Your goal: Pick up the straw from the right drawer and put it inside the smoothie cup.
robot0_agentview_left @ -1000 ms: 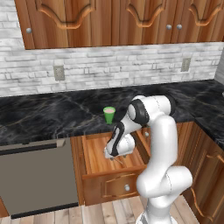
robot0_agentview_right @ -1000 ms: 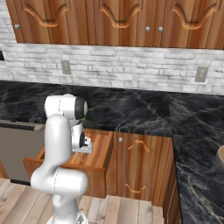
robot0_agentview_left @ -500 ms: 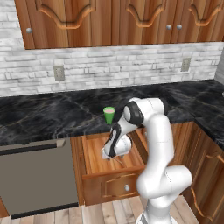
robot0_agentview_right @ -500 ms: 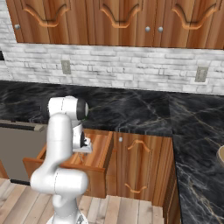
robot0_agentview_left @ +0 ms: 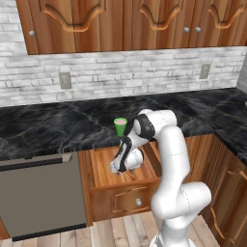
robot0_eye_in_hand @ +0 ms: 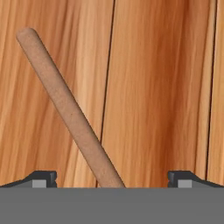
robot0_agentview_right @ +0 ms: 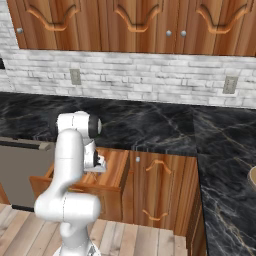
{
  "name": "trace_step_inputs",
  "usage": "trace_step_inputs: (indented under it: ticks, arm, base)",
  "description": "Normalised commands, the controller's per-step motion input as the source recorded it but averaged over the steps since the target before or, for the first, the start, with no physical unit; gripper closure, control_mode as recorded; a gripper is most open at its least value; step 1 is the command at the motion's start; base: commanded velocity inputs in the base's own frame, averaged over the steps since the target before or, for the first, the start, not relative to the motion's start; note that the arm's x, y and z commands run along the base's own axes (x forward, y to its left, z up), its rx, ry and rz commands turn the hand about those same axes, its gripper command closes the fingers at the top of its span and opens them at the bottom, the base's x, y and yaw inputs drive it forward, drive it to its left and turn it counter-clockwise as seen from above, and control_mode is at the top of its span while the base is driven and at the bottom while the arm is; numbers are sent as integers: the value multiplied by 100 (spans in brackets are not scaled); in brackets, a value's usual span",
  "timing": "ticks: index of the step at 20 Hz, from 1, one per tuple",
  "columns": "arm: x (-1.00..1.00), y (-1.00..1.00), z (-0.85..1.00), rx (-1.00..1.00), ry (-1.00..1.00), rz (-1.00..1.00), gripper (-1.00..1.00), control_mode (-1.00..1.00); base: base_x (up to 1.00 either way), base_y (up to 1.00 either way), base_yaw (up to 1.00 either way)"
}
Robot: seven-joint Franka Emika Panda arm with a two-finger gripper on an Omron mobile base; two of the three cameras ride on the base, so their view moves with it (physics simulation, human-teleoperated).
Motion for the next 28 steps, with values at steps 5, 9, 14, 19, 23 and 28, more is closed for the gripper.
trace_step_inputs:
  ticks: [5, 9, 14, 19, 23, 28]
  arm:
    - [-36, -7, -46, 0, -8, 0, 100, -100]
    - [-56, -15, -35, 0, -6, 0, 100, -100]
    - [-33, -15, -17, 0, -1, 0, 100, -100]
    - [0, 0, 0, 0, 0, 0, 100, -100]
    - [0, 0, -1, 0, 0, 0, 100, -100]
    - [-5, 0, 12, 0, 0, 6, 100, -100]
  base:
    - [0, 0, 0]
    - [0, 0, 0]
    - [0, 0, 0]
    - [0, 0, 0]
    - [0, 0, 0]
    - [0, 0, 0]
